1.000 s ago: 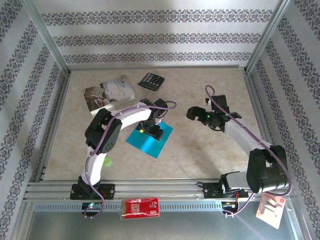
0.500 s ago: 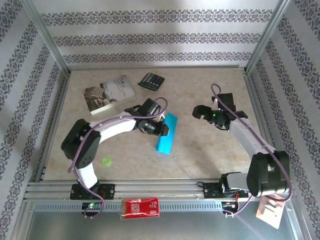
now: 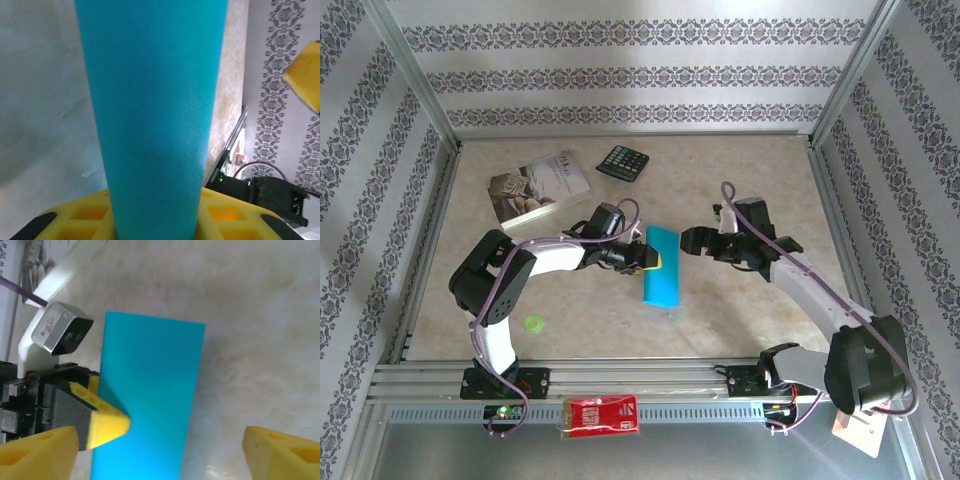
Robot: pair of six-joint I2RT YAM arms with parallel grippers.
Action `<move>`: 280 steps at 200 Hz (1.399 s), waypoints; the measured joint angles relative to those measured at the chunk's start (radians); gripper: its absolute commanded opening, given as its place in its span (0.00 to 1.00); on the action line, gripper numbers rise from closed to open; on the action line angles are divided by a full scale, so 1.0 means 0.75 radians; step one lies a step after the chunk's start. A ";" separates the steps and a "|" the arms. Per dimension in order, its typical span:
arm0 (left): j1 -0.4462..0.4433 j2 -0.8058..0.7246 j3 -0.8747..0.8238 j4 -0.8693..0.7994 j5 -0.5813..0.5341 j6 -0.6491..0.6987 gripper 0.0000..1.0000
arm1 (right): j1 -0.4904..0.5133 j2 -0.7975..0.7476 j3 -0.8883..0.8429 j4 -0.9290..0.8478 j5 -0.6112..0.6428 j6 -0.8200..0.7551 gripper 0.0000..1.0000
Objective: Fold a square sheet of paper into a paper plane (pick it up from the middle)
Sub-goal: First fold the square sheet of paper in half at the center of the table.
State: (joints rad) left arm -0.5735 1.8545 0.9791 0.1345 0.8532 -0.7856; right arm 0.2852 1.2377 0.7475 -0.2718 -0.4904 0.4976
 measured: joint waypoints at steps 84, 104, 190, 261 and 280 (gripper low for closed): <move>0.058 0.089 -0.004 -0.132 0.003 0.155 0.29 | 0.202 0.298 -0.072 0.348 0.105 0.241 0.31; 0.061 0.090 -0.006 -0.151 -0.009 0.177 0.28 | 0.233 0.396 -0.047 0.374 0.126 0.248 0.30; 0.061 0.090 -0.005 -0.160 -0.015 0.211 0.33 | 0.272 0.648 0.062 0.479 0.151 0.252 0.21; 0.051 0.070 0.024 -0.225 -0.047 0.231 0.48 | 0.284 0.689 0.037 0.579 0.177 0.294 0.19; 0.048 0.062 0.035 -0.257 -0.073 0.231 0.51 | 0.290 0.690 0.026 0.607 0.187 0.312 0.19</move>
State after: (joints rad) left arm -0.5373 1.9007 1.0054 -0.0586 0.7986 -0.6121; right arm 0.5030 1.7550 0.7673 0.1837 -0.3500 0.7319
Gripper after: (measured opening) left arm 0.487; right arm 0.189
